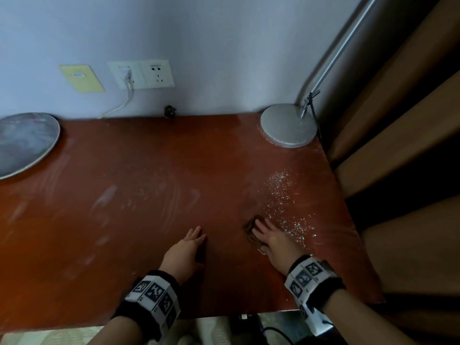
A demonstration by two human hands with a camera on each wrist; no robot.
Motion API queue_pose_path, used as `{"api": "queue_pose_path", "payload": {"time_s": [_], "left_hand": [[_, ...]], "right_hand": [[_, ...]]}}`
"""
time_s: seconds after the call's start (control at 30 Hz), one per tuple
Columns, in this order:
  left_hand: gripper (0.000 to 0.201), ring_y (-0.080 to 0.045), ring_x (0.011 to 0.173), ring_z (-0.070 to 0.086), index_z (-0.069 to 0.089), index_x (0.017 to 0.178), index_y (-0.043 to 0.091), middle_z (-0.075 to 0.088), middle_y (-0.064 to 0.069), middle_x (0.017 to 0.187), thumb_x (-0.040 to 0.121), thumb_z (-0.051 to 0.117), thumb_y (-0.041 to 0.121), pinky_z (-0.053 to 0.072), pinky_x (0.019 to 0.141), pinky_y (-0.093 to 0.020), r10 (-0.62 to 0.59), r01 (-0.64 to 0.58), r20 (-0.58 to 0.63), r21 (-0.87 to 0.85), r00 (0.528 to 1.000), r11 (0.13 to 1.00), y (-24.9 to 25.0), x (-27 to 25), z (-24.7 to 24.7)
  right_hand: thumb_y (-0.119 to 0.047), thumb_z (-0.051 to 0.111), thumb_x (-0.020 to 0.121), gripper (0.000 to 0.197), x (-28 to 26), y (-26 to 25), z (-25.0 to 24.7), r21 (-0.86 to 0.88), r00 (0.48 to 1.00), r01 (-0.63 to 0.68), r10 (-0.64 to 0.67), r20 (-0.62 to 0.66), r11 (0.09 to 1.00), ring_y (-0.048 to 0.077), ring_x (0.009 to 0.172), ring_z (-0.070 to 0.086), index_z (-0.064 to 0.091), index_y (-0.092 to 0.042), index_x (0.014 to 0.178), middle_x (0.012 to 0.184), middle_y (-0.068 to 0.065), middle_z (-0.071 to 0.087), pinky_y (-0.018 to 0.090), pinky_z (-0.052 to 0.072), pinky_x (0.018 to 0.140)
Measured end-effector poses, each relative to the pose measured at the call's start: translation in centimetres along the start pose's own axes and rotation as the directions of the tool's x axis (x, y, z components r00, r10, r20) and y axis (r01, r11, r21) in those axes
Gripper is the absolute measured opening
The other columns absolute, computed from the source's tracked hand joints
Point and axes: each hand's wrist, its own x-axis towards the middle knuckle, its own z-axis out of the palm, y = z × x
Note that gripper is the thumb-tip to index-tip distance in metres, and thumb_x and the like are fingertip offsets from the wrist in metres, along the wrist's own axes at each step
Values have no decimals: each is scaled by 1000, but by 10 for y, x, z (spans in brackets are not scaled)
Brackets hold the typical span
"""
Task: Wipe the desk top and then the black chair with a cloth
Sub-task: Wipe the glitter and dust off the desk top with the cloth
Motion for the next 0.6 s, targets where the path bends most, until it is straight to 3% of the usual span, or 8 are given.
{"api": "queue_pose_path", "payload": {"time_s": [0.1,0.17,0.37,0.43,0.5,0.6], "left_hand": [[78,-14,146,-1,13,151,22,-8,3,158,90,58,7,20,117,-31,-7,7,-17,-37,1000,999,8,5,-1],[76,-14,146,-1,13,151,20,-8,2,159,91,57,8,20,116,-30,-4,2,-36,-57,999,998,12,11,-3],[73,-13,146,1,15,151,19,-6,2,159,92,58,19,17,117,-31,-17,14,-39,-77,999,997,16,25,-7],[73,-13,146,1,17,151,20,-5,2,159,92,59,20,17,117,-32,-18,14,-45,-95,999,995,15,26,-6],[70,-12,146,1,18,150,20,-3,2,159,92,57,19,15,117,-30,-21,14,-54,-117,998,993,15,27,-5],[63,-12,146,4,20,150,20,-1,2,159,95,50,13,14,114,-27,-25,18,-61,-117,998,993,16,30,-8]], "right_hand": [[4,38,92,63,-11,-19,21,-61,971,210,-201,127,976,13,145,-7,25,-23,147,157,-12,5,38,28,113],[5,37,93,62,-11,-18,20,-23,954,267,-261,150,963,8,143,-7,30,-26,146,156,-16,8,38,33,110],[-6,41,97,54,38,17,-29,-73,999,46,-45,18,996,12,145,6,28,-27,146,157,-11,9,31,20,115],[-1,40,95,58,43,14,-25,-77,998,65,-65,-2,995,15,145,3,26,-25,147,157,-9,8,33,20,116],[6,39,91,63,35,1,-7,-67,971,233,-228,74,970,15,145,-3,27,-23,147,157,-9,7,37,23,116],[7,39,89,63,21,-16,16,-5,849,485,-469,245,875,15,145,-4,32,-21,145,157,-8,11,41,28,113]]}}
